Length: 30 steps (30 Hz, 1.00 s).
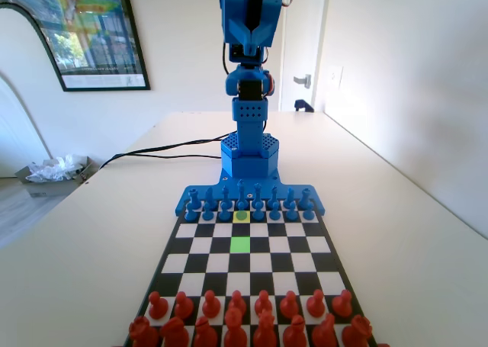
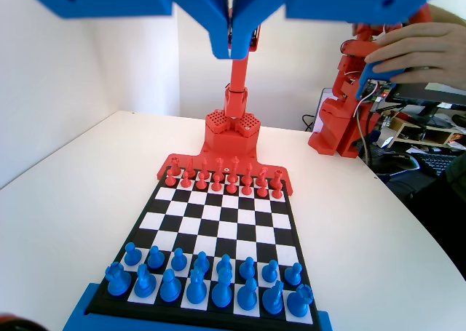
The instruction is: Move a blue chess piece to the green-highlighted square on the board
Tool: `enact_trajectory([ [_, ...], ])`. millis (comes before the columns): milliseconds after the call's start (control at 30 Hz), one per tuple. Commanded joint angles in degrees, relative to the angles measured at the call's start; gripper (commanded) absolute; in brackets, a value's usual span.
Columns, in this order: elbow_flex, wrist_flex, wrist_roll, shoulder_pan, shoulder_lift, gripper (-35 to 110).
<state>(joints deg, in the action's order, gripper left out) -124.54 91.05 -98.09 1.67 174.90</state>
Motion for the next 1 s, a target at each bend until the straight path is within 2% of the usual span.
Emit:
enact_trajectory([
  [0,-0.4,-0.9,-0.6,0.4,0.2,3],
  [700,-0.4,-0.8,-0.7,0.4,0.2,1],
  [967,0.6,-0.1,-3.9,-1.1,-0.2,1],
])
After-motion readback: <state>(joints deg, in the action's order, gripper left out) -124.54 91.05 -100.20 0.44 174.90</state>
